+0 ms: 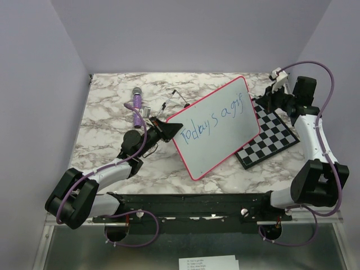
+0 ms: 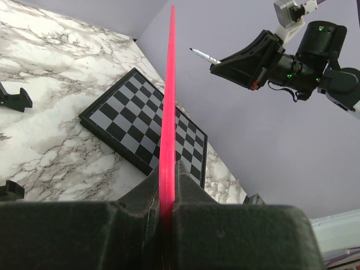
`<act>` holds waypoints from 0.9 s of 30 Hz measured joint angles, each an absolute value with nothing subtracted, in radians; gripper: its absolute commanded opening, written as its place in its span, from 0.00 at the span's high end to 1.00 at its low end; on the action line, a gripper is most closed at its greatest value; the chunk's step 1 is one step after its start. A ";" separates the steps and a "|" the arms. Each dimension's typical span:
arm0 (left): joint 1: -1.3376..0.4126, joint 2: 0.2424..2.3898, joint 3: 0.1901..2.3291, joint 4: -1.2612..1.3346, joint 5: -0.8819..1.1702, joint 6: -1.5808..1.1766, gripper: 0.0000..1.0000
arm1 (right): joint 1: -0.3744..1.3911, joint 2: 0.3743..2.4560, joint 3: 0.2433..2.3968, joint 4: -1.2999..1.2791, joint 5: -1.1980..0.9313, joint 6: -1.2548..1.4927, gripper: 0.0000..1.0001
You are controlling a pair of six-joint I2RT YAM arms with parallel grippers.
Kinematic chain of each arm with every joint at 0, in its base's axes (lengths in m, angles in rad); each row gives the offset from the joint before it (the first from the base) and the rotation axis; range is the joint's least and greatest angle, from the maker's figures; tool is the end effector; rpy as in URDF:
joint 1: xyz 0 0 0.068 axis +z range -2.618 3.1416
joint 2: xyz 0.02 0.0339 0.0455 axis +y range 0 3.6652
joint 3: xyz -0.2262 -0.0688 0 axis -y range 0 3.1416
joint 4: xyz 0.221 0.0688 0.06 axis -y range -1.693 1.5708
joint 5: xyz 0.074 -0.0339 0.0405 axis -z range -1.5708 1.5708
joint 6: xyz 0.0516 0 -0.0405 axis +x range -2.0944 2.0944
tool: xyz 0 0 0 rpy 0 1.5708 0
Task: Write a sentence on the whiteboard
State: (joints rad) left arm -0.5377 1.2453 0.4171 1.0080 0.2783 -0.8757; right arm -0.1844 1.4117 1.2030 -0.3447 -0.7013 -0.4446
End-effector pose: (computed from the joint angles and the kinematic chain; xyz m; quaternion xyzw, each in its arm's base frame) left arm 0.2186 -0.1468 0.2277 -0.0018 0.6434 -0.5613 0.5205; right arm 0.3102 -0.0240 0.2901 -0.2723 0.7916 0.1438 0.5278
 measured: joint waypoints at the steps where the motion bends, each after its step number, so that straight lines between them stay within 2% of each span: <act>1: -0.538 1.245 0.417 1.008 0.278 -0.875 1.00 | -0.185 1.415 1.203 -0.343 -0.701 -0.445 0.99; 27: -0.538 1.245 0.417 1.008 0.280 -0.876 1.00 | -0.185 1.519 1.224 -0.341 -0.711 -0.441 1.00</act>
